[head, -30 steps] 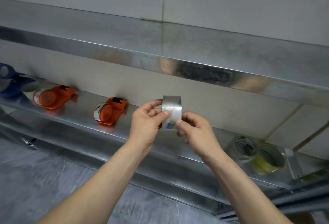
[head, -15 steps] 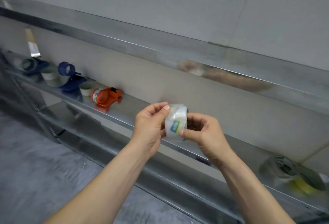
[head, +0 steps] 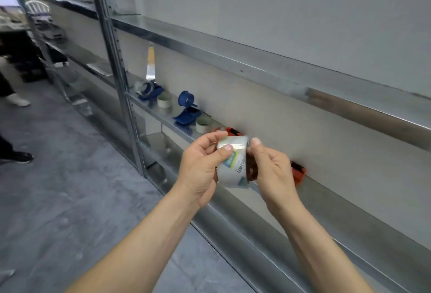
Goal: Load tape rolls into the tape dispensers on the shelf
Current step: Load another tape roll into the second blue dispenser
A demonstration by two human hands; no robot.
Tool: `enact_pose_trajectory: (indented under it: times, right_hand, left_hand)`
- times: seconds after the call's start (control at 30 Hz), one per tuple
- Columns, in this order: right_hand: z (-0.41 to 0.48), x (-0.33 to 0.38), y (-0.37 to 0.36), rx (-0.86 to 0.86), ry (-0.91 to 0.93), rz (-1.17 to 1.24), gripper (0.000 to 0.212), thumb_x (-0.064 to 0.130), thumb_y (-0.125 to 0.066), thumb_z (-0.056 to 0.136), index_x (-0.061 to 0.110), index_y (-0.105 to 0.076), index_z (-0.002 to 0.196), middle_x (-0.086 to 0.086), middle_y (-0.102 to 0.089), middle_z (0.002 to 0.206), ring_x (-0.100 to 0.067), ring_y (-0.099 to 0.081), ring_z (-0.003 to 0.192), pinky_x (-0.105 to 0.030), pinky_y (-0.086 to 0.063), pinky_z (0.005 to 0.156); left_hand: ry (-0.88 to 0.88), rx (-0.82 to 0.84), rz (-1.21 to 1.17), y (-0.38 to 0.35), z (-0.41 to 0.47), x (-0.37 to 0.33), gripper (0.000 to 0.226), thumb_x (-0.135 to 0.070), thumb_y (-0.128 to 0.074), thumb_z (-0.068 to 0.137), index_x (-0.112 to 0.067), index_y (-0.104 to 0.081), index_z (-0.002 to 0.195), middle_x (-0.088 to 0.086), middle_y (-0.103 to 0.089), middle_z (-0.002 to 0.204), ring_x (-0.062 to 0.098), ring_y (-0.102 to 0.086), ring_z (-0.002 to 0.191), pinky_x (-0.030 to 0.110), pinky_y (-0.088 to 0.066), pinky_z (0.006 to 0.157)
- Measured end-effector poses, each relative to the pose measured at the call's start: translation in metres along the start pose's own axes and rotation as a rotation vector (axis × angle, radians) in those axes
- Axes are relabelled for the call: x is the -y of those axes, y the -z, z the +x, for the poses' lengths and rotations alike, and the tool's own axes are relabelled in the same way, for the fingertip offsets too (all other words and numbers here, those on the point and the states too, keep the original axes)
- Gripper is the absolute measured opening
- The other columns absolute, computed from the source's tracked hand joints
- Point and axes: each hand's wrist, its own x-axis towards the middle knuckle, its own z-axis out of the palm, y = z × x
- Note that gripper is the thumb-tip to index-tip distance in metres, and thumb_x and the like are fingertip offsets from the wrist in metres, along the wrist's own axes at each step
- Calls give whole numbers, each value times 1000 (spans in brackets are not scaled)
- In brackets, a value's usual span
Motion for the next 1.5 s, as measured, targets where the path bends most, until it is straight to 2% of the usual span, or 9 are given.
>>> enact_pose_trajectory:
  times: [0.07,0.13,0.23,0.53,0.67,0.83,0.97,1.27,1.5]
  right_hand:
    - [13,-3,-18,62,-7,44,69,57,-57,82,-12,-63,79,-24,-56,65,-22,-46,64,-35,-36,61]
    - [27,-8,-34,148,40,-1,46,43,-66,78,-3,-70,78,-16,-63,68,-21,-53,66,-36,-43,63]
    - [52,-19,-58,236,66,-51,24,19,-74,71,3,-75,88,-25,-70,86,-20,-61,75,-36,-50,70]
    - [150,-45,-128,339,3,-38,20,5,-72,63,11,-72,83,-11,-66,73,-17,-57,67,-38,-50,64]
    - [180,-50,-154,336,-19,18,20,-8,-76,73,-1,-69,91,-13,-67,72,-16,-60,66,-24,-51,59]
    - [212,-60,-178,272,-17,-2,24,11,-73,73,-8,-64,84,-25,-60,72,-19,-51,66,-28,-42,58]
    - [237,-67,-201,219,-15,-36,31,26,-68,71,-4,-61,78,-18,-57,69,-18,-49,64,-35,-40,61]
    - [281,-94,-275,108,-35,-88,20,18,-66,67,3,-52,68,-10,-51,65,-18,-44,62,-34,-36,61]
    - [301,-108,-326,-12,-79,-150,22,20,-64,68,-1,-62,76,-11,-61,70,-19,-52,66,-35,-42,64]
  left_hand:
    - [-11,-47,-32,17,10,-11,23,8,-59,86,-7,-62,103,9,-74,87,19,-71,73,31,-60,62]
    - [-28,-89,-55,34,22,-20,21,8,-58,87,-7,-61,102,11,-73,88,20,-70,73,32,-60,62]
    - [-60,-139,-64,58,45,-30,21,7,-59,86,-8,-61,99,12,-72,87,22,-69,75,37,-59,69]
    - [-148,-325,103,112,124,-66,12,-2,-67,82,-13,-64,78,11,-69,75,25,-66,68,39,-54,67]
    - [-196,-353,245,134,152,-82,18,-4,-67,86,-16,-67,72,13,-69,74,26,-66,68,40,-54,67]
    - [-141,-211,454,158,179,-99,25,9,-70,80,-16,-69,79,13,-71,74,24,-69,68,36,-56,65]
    - [-162,-250,493,176,209,-104,19,0,-70,82,-16,-69,73,26,-67,77,32,-62,74,50,-49,73]
    - [-118,-130,521,247,275,-138,3,-13,-59,96,-15,-57,96,8,-73,73,27,-71,70,45,-58,64]
    - [-94,-82,563,294,316,-162,14,-13,-63,93,-6,-59,82,14,-72,73,27,-71,66,47,-60,60]
